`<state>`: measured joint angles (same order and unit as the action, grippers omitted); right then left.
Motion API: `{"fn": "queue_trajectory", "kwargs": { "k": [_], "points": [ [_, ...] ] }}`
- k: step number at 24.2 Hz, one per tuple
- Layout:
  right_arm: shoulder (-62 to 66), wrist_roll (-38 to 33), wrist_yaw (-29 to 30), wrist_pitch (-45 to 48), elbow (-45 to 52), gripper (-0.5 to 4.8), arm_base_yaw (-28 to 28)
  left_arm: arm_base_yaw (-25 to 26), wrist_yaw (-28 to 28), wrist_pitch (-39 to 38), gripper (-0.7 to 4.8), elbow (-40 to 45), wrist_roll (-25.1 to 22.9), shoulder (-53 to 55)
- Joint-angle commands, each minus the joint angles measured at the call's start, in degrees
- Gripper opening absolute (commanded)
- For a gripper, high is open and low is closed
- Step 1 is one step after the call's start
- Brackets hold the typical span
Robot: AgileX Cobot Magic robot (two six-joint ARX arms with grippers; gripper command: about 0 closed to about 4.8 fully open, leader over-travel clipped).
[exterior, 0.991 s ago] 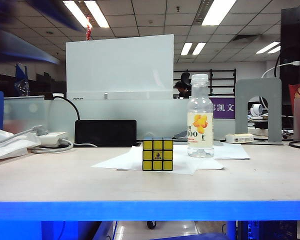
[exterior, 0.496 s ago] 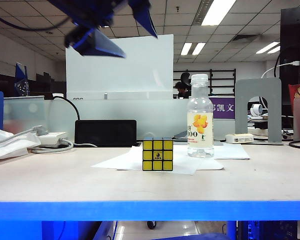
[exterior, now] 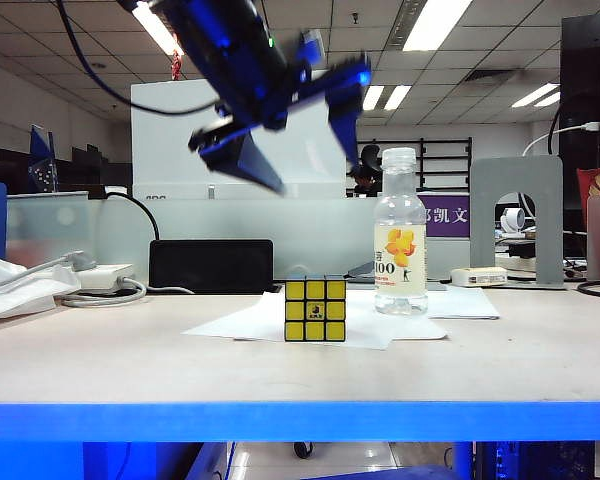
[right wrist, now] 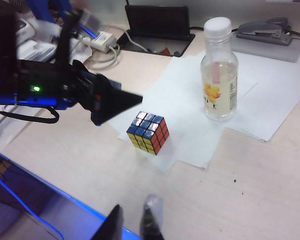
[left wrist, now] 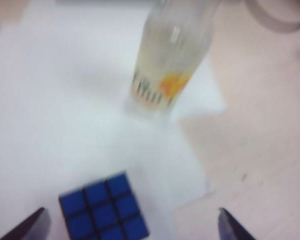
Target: Rotate the Rubik's Cube so that the bottom side is facing up.
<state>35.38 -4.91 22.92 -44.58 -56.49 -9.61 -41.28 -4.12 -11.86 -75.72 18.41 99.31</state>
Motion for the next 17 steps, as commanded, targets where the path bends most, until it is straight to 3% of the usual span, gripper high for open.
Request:
{"fn": "queue_trajectory", "kwargs": {
  "k": [1,7,13,17],
  "points": [
    [0.0,0.7,-1.8,-0.1,-0.2,0.6,-0.9,0.0,1.0,-1.9,4.41,-0.8,1.5,0.5],
    [0.0,1.1,-2.7,-0.2,-0.1,0.63,-1.7,0.2,6.2,-6.8,4.79,-3.5,9.1,3.6],
    [0.0,2.0,-4.9,-0.2,-0.1,0.63,-2.7,0.0,6.7,-15.8,4.79,-13.3,8.4,10.4],
    [-0.5,2.1,-4.9,-0.7,-0.1,0.63,-2.7,0.1,4.0,-20.9,4.79,-19.7,4.0,13.5]
  ]
}}
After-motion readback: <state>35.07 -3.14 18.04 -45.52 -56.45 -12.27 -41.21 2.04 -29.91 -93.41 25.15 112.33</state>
